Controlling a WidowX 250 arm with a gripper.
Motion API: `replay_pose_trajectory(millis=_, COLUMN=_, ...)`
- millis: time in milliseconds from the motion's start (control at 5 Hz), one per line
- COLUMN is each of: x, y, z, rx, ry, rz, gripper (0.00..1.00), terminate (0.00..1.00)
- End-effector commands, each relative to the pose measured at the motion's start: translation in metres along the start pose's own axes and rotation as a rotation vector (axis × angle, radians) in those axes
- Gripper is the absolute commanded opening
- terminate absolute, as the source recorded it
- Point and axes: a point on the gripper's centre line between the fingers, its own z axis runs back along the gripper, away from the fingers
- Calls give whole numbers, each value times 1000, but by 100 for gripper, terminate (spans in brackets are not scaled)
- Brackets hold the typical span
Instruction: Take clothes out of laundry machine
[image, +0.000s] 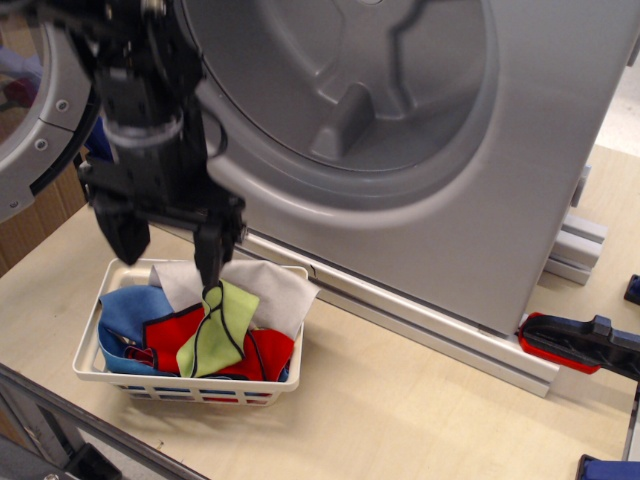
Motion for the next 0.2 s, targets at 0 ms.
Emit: replay_pose_trajectory(millis=0, x=6, y=-4, z=21, rx=3, ry=-43, rz=-2, gripper=100, terminate=100)
